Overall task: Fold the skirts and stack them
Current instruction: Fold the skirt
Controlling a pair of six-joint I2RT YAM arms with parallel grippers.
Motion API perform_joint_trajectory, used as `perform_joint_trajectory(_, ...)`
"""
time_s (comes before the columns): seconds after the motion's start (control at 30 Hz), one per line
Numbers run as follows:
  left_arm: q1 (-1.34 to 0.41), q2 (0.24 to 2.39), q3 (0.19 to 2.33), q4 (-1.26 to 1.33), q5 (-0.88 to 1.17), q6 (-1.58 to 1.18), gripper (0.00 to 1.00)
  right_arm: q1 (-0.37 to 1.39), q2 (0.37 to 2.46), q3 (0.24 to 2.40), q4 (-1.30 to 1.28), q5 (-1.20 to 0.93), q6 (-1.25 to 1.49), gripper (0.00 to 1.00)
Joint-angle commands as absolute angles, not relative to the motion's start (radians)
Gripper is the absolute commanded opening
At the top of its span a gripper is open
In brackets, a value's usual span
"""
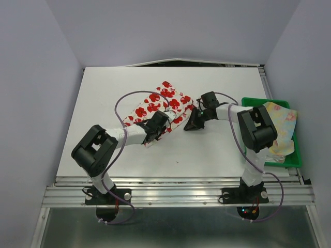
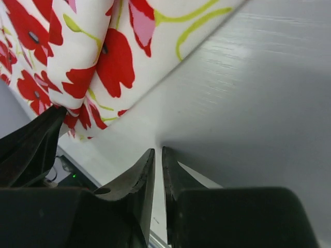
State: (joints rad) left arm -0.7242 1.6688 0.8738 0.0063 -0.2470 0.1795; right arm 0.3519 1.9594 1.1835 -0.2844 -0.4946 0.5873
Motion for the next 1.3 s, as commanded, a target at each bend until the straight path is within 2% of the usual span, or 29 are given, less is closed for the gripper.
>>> perform_joint_trajectory(0.0,-0.724,1.623,0.827,0.064,-0.394,0.218,0.0,0.33,2.017,1.17,-0.164,-0.525,0.707,0.15)
perform_joint_trajectory(0.33,-0.83,1.502,0.715,0.083,-0.414,0.304,0.0,0.307,2.16,1.275,-0.038,-0.597,0.825,0.08)
perform_joint_trajectory(0.43,-0.868,1.511,0.707,0.091,-0.44,0.288,0.07,0.307,2.168,1.281,-0.035,-0.598,0.83,0.07)
perform_joint_trajectory(0.47,-0.876,1.516,0.709,0.089,-0.439,0.279,0.11,0.307,2.163,1.279,-0.035,-0.597,0.83,0.07)
perform_joint_trajectory(0.5,-0.883,1.526,0.715,0.084,-0.437,0.269,0.2,0.307,2.155,1.275,-0.035,-0.595,0.822,0.07)
perform_joint_trajectory(0.53,-0.884,1.529,0.721,0.08,-0.437,0.264,0.4,0.307,2.148,1.263,-0.035,-0.595,0.815,0.07)
perform_joint_trajectory(0.63,-0.882,1.51,0.753,0.046,-0.414,0.252,0.69,0.284,2.1,1.238,-0.038,-0.578,0.772,0.07)
perform_joint_trajectory(0.73,-0.851,1.433,0.817,-0.03,-0.214,0.226,0.69,0.255,2.077,1.226,-0.067,-0.537,0.707,0.08)
perform_joint_trajectory(0.83,-0.828,1.356,0.888,-0.081,-0.105,0.207,0.7,0.242,2.092,1.261,-0.113,-0.48,0.59,0.08)
perform_joint_trajectory(0.9,-0.764,1.336,0.922,-0.113,0.001,0.199,0.66,0.242,2.1,1.325,-0.201,-0.445,0.539,0.08)
perform_joint_trajectory(0.93,-0.727,1.333,0.955,-0.155,0.059,0.196,0.6,0.242,2.091,1.334,-0.218,-0.443,0.51,0.09)
perform_joint_trajectory(0.97,-0.636,1.338,0.971,-0.178,0.165,0.195,0.57,0.242,2.077,1.332,-0.233,-0.451,0.5,0.1)
perform_joint_trajectory(1.07,-0.537,1.379,1.005,-0.247,0.196,0.216,0.51,0.242,2.022,1.319,-0.256,-0.495,0.503,0.18)
perform_joint_trajectory(1.1,-0.522,1.397,1.005,-0.268,0.184,0.241,0.51,0.242,2.011,1.321,-0.268,-0.505,0.517,0.23)
perform_joint_trajectory(1.17,-0.477,1.401,0.99,-0.27,0.213,0.261,0.56,0.242,1.988,1.309,-0.288,-0.506,0.547,0.27)
perform_joint_trajectory(1.2,-0.439,1.404,0.982,-0.27,0.225,0.268,0.58,0.242,1.98,1.296,-0.288,-0.506,0.56,0.34)
perform_joint_trajectory(1.27,-0.413,1.425,0.977,-0.288,0.258,0.296,0.6,0.242,1.971,1.247,-0.258,-0.525,0.594,0.34)
